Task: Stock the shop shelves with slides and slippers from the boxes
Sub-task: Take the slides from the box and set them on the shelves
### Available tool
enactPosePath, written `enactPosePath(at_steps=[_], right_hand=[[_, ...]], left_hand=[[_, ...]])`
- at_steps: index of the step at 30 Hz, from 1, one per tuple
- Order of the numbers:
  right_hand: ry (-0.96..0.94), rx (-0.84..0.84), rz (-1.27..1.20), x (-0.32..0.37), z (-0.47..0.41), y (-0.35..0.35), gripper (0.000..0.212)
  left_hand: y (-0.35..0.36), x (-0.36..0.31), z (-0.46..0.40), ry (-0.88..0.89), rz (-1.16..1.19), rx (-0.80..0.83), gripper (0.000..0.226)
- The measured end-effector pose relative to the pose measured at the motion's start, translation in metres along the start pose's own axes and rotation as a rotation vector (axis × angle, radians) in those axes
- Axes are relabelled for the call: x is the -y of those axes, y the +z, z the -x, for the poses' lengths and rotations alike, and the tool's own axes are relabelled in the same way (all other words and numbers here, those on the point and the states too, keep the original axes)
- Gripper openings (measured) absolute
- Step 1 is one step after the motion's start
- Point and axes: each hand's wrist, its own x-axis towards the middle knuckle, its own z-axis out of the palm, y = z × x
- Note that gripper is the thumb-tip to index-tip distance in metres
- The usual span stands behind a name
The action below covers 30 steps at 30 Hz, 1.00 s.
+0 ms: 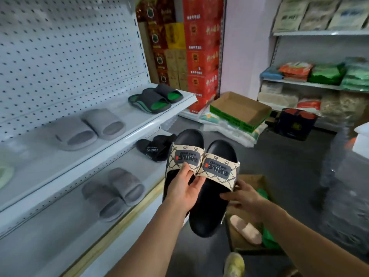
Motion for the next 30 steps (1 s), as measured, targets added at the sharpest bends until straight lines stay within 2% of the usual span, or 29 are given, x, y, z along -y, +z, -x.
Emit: enactPosePath(at_steps=[3, 6, 9, 12, 16, 22, 30], right_hand=[[0.052, 0.219, 0.146, 0.01, 0.015, 0.016, 0.054], [0.045, 0.327, 0.18, 0.018, 0.017, 0.027, 0.073], [0.015, 0.351, 0.125, 0.039, 0.015, 0.042, 0.065], [0.013, 0.331, 0.133, 0.066, 0.003, 0.068, 0.079], [-0.006, 0.334, 0.208, 0.09, 0.0, 0.122, 0.07], [-0.037, 0.484, 0.295, 0.088, 0.022, 0.193, 0.047], [-0.098, 0.633, 0.563, 0.067, 0.055, 0.275, 0.046]], left_hand=[[-0.016, -0.027, 0.027, 0.023, 0.01, -0.043, 0.038], [-0.028, -0.053, 0.05, 0.059, -0.018, -0.068, 0.034], [-0.04, -0.079, 0.07, 0.088, -0.091, -0.105, 0.027], [-0.053, -0.1, 0.09, 0.107, -0.165, -0.167, 0.026], [-0.073, -0.117, 0.118, 0.168, -0.277, -0.261, 0.021], [-0.101, -0.13, 0.164, 0.217, -0.34, -0.338, 0.021], [-0.154, -0.14, 0.236, 0.345, -0.287, -0.523, 0.015]])
